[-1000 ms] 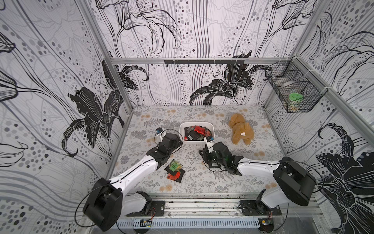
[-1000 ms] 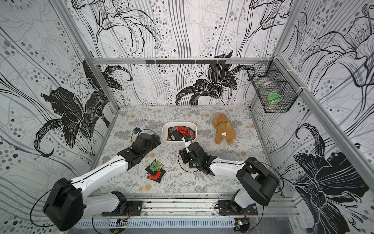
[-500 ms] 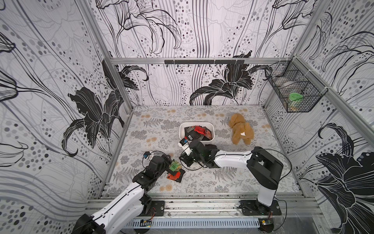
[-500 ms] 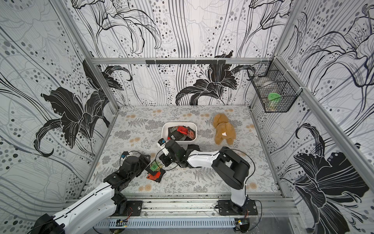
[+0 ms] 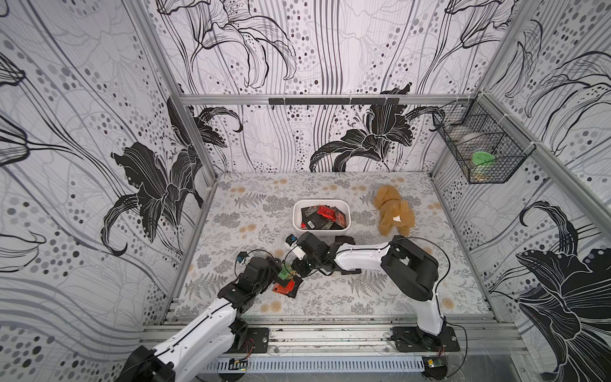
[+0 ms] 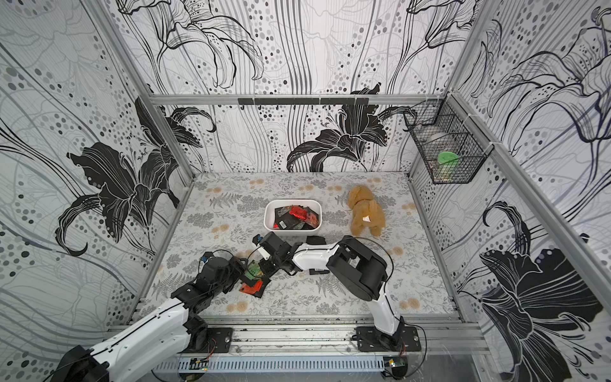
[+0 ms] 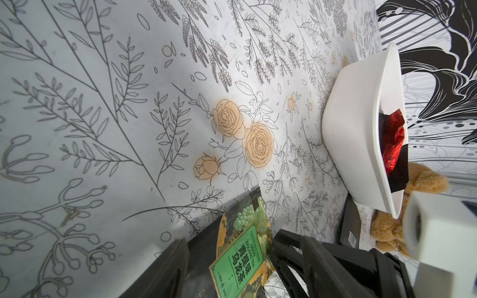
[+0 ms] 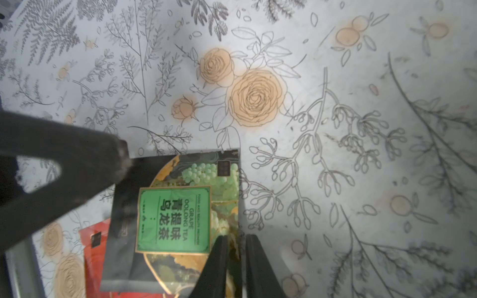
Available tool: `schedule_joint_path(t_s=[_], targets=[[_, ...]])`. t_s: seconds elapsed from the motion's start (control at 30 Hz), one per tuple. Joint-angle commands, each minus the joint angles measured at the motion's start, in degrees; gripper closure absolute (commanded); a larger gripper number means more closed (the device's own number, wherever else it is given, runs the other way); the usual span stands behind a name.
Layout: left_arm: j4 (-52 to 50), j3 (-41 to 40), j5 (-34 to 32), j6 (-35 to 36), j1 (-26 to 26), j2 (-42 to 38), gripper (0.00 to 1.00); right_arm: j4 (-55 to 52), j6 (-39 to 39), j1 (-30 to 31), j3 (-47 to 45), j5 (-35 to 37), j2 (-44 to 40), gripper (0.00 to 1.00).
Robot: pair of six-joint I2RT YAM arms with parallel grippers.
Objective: Put the tea bags into the storage box
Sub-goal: Pick up the tea bag from the center of the board.
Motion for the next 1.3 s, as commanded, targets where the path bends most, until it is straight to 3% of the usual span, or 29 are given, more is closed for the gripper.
schedule_joint_path(t_s=[0.0,0.4,0.63,0.8,1.27], targets=[[-0.3,-2.08,-0.55,-1.53,0.22,-2.04,0.27,-2.63,-1.68,0.41,1.84,1.27,1.61,0.82],[-1.49,-4.15,-0.31,-2.59,0.28,-3.51,0.28,-3.32,-2.13,0.87,1.53,2.83,2.49,0.83],[9.3,-8.12,5.56,-4.69,0.14,-3.04,0.41,-3.27,-2.21,0.94,1.54,2.84,2.56,0.83],[8.49,-6.56,5.43,-3.79,0.2,-3.35,0.5,-3.25,-2.23,1.0,1.29,2.71,2.35,0.83],[15.6,-6.51,7.52,-4.76,0.05,-4.98,0.61,-2.82,-2.05,1.01,0.86,1.97,2.15,0.83]])
